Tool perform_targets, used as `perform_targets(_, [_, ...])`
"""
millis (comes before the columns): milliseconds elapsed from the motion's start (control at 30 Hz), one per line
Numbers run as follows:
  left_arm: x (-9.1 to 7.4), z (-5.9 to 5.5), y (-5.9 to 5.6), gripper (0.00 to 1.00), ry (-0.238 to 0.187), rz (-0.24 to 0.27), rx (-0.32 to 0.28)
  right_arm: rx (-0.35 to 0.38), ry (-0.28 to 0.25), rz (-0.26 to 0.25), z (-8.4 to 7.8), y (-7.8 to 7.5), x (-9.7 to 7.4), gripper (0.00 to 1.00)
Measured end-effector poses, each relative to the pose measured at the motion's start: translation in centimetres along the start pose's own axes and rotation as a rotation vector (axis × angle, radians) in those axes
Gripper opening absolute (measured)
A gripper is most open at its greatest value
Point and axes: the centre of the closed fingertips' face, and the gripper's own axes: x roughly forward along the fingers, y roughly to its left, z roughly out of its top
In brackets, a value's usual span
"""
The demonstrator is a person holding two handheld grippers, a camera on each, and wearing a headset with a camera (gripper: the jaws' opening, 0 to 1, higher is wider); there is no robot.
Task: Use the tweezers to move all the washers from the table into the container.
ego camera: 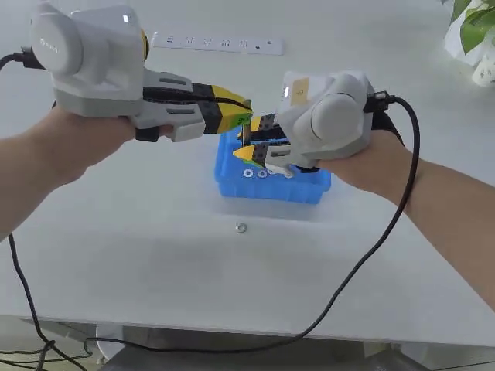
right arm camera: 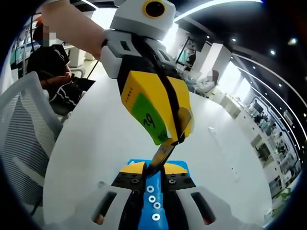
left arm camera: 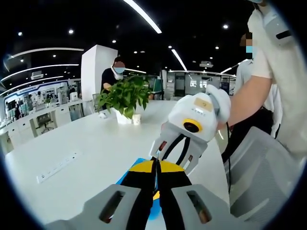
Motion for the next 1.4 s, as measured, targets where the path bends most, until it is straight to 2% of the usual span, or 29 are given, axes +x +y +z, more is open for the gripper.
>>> perform_targets(200, [-1.3,1.1,-1.6,0.04,-0.022,0.000,-0.006,-0.025,0.004,0.001,1.4,1.2,-1.3,0.13])
perform_targets(433, [-2.1,0.8,-3.1,0.04,-0.027,-0.002,-0.025,-0.015,0.011,0.017,1.8,3.3,-1.9,0.13])
perform_targets(567, [-2.2,0.6,-3.5,0.04,-0.025,-0.007,-0.031,-0.003,0.010,0.020,1.9,4.0,-2.0,0.13])
perform_targets(833, [-2.0,-0.6,-4.1,0.04,-0.019,-0.026,-0.043,0.027,0.017,0.024,1.3,5.1,-1.6,0.13])
perform_targets(1167, [-1.2,-2.6,-4.9,0.04,-0.001,-0.075,-0.058,0.079,0.019,0.023,-0.4,6.5,-1.0,0.13])
perform_targets(1400, [-0.5,-4.1,-6.1,0.04,0.036,-0.115,-0.050,0.112,0.011,0.026,-1.6,7.8,-0.4,0.13])
